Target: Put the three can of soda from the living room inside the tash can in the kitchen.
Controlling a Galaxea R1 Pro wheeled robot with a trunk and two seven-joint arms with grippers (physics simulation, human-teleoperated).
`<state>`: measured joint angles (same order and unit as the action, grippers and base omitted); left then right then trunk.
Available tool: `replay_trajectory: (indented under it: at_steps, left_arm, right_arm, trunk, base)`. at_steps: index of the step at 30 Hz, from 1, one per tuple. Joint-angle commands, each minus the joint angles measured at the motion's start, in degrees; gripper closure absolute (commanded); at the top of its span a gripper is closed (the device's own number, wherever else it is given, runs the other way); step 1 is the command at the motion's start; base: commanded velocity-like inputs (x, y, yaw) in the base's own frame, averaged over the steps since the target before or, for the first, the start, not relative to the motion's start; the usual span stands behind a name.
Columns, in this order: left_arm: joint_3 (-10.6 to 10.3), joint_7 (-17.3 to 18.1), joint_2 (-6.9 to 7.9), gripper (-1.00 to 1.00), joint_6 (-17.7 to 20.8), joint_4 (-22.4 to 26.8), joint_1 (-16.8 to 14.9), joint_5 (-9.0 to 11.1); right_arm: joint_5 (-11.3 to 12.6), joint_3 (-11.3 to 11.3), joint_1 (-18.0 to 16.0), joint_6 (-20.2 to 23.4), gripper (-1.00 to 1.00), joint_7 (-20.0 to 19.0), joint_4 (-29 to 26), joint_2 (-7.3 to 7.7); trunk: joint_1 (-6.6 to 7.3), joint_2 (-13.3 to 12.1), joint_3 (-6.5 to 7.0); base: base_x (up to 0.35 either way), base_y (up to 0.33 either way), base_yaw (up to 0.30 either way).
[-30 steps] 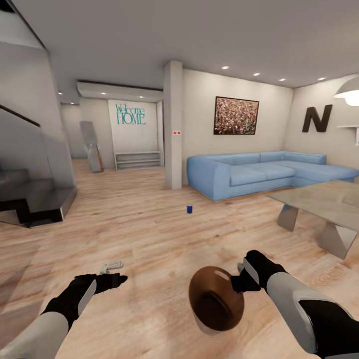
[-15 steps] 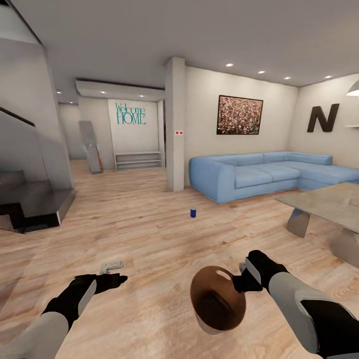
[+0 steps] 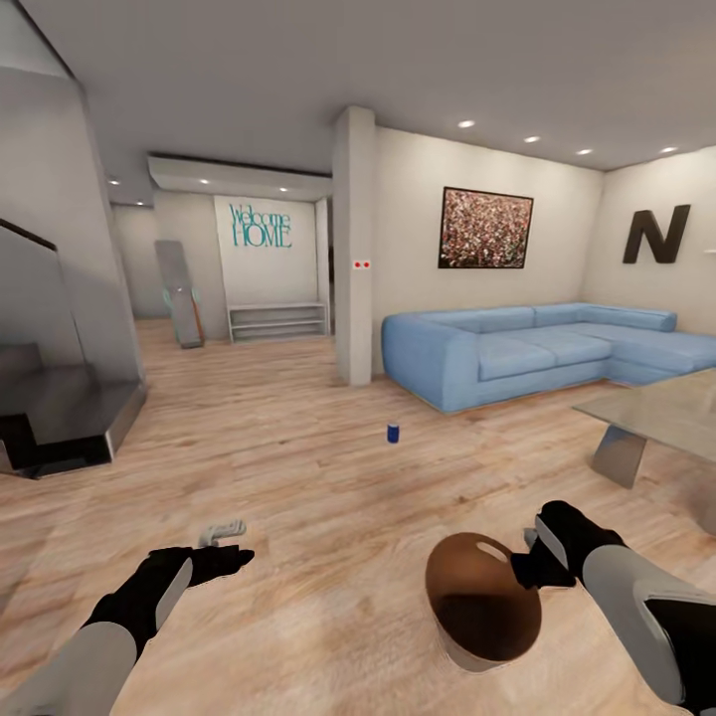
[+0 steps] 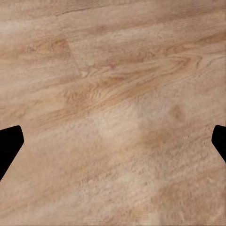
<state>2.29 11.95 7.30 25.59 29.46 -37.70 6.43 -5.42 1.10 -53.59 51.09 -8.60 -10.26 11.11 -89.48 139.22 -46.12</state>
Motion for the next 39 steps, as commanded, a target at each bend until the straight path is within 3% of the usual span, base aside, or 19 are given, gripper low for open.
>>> replay_trajectory:
  at_steps: [1,5,8,39]
  left_arm:
    - [0.00,0.00,0.00,-1.00,-0.01,-0.01,0.00,-0.01]
    - [0.00,0.00,0.00,-1.00,-0.01,-0.01,0.00,-0.01]
    - [0.00,0.00,0.00,-1.00,-0.01,-0.01,0.00,-0.02]
    - [0.00,0.00,0.00,-1.00,-0.11,-0.01,0.00,0.07]
  right_arm:
    - [1.96,0.76,-0.02,0.11,1.00,-0.91,0.03,0.70]
    - [1.81,0.62,-0.02,0.21,1.00,-5.43,0.27,2.52]
    - [1.75,0.58,-0.02,1.82,1.00,-6.62,0.27,3.13]
    - [1.64,0.63,-0.02,3.47,1.00,-6.49,-0.01,3.26]
  trunk:
    - [0.00,0.00,0.01]
    - [0.00,0.00,0.01]
    - [0.00,0.00,0.01]
    - [0.00,0.00,0.01]
  base:
    - [0.313,0.120,0.000]
    - [0.313,0.120,0.000]
    - [0.313,0.120,0.000]
    - [0.313,0.129,-0.012]
